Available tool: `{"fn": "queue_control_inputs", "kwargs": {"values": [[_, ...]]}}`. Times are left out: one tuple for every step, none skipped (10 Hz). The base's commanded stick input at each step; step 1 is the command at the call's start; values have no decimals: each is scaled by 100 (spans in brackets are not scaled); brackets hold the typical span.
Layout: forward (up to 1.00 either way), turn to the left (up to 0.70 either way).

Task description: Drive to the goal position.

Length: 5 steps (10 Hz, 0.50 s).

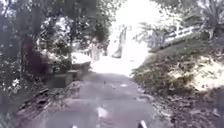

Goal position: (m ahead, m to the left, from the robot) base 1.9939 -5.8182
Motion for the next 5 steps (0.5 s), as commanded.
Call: {"fn": "queue_control_inputs", "kwargs": {"values": [[50,0],[50,0],[50,0],[50,-20],[50,-43]]}}
